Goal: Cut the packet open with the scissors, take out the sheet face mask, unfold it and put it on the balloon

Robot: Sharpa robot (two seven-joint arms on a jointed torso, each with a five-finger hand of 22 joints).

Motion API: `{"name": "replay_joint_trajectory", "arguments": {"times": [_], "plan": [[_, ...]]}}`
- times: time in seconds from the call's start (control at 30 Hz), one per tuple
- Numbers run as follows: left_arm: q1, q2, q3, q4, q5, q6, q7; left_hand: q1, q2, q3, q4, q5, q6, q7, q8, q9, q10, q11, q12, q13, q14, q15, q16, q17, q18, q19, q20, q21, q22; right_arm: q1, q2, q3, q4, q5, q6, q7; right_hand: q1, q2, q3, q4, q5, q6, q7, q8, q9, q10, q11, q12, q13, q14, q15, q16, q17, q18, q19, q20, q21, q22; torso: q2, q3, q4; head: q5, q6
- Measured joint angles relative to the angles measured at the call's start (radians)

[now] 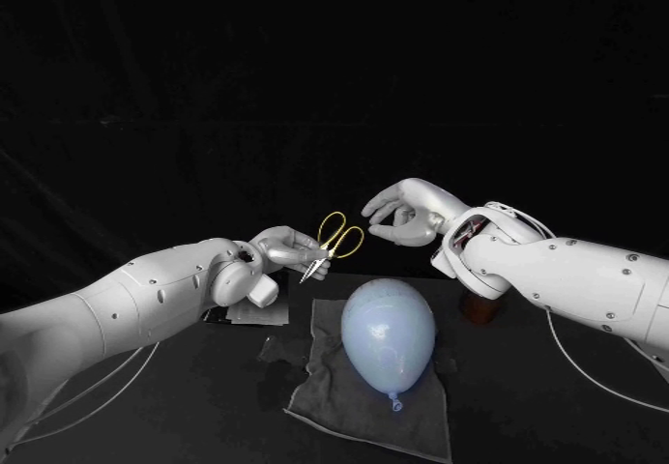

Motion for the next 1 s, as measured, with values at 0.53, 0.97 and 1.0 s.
{"name": "replay_joint_trajectory", "arguments": {"times": [0.53, 0.97, 1.0], "plan": [[0.069, 0.009, -0.009, -0.008, -0.017, 0.094, -0.116, -0.016, -0.008, 0.013, -0.007, 0.004, -0.003, 0.000, 0.004, 0.000, 0.000, 0.000, 0.002, 0.001, 0.000, 0.000, 0.000, 0.001, -0.001, 0.002, 0.001, 0.000, 0.001, 0.014, 0.066, -0.008, 0.069, -0.462, 0.037, -0.115, -0.033, -0.044, 0.041, 0.021, -0.012, -0.017, -0.007, -0.013, 0.031, -0.012, 0.001, 0.000, 0.001, 0.030, 0.004, 0.706, 0.628, -0.069, 0.098, 0.006, 0.360, 0.233, 0.001, -0.0016, 0.0038, 0.002, 0.006], [0.074, 0.007, -0.013, 0.009, -0.027, 0.116, -0.157, -0.017, -0.009, 0.019, -0.013, 0.002, -0.004, 0.000, 0.003, 0.000, 0.002, -0.002, 0.002, 0.001, 0.000, 0.000, 0.000, 0.002, -0.001, 0.002, 0.001, 0.004, 0.001, 0.014, 0.088, -0.008, 0.070, -0.555, 0.017, -0.182, -0.019, -0.035, 0.016, 0.003, -0.025, -0.008, -0.007, -0.008, 0.038, -0.168, 0.014, -0.005, 0.001, 0.032, 0.013, 0.749, 0.645, -0.069, 0.100, 0.020, 0.340, 0.232, 0.001, -0.0012, 0.0027, 0.005, 0.003], [0.074, 0.007, -0.013, 0.011, -0.028, 0.116, -0.158, -0.017, -0.009, 0.019, -0.013, 0.002, -0.004, 0.000, 0.003, 0.000, 0.002, -0.002, 0.002, 0.001, 0.000, 0.000, 0.000, 0.002, -0.001, 0.002, 0.001, 0.004, 0.001, 0.014, 0.089, -0.008, 0.068, -0.558, 0.018, -0.185, -0.019, -0.034, 0.012, 0.003, -0.028, -0.009, -0.007, -0.008, 0.038, -0.179, 0.014, -0.005, 0.000, 0.032, 0.012, 0.750, 0.644, -0.069, 0.100, 0.020, 0.340, 0.232, 0.001, -0.0012, 0.0023, 0.005, 0.003]]}}
